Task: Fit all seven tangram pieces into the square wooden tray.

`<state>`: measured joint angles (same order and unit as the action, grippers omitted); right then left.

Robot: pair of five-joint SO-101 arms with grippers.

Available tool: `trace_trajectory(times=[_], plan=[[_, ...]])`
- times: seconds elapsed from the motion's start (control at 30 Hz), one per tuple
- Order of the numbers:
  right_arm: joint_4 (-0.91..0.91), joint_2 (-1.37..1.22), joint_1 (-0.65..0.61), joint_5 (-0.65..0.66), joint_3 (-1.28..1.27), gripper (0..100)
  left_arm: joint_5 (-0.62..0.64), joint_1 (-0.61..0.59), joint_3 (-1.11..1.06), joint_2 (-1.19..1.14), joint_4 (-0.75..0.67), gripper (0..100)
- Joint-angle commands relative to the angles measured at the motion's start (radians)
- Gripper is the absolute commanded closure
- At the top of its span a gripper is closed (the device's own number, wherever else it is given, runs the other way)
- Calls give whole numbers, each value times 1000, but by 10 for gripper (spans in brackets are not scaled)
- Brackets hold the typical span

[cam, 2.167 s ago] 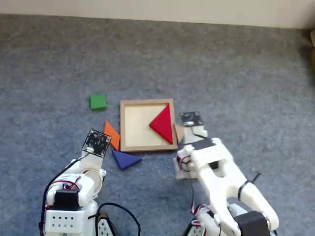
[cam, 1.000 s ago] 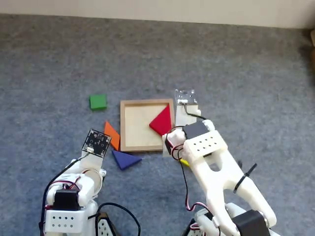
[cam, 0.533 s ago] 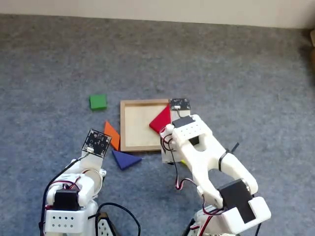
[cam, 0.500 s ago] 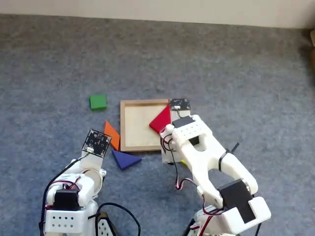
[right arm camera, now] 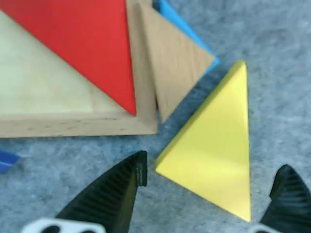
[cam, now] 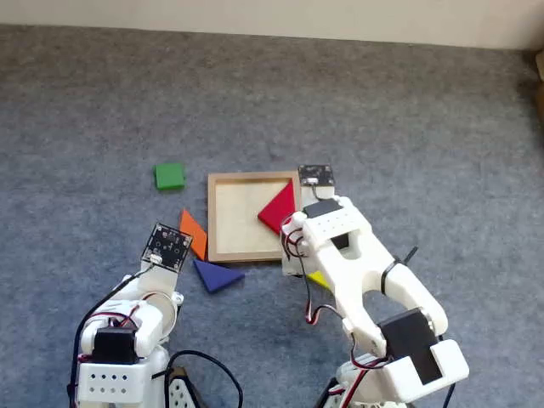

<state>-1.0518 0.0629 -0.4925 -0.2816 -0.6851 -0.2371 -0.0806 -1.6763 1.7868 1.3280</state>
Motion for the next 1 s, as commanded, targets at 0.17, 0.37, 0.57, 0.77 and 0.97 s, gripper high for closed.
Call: trace_trajectory(times=[0.17, 0.37, 0.57, 0.77, 0.97], plan=[[15, 5, 15, 2, -7, 619, -11, -10, -19, 27, 6, 992], [13, 5, 15, 2, -10, 619, -11, -10, -19, 27, 6, 992], [15, 5, 18, 48, -33, 620, -11, -10, -19, 27, 6, 992], [15, 5, 18, 49, -45, 620, -11, -10, -19, 27, 6, 992], [15, 5, 19, 49, -41, 676, -11, -10, -19, 27, 6, 992]])
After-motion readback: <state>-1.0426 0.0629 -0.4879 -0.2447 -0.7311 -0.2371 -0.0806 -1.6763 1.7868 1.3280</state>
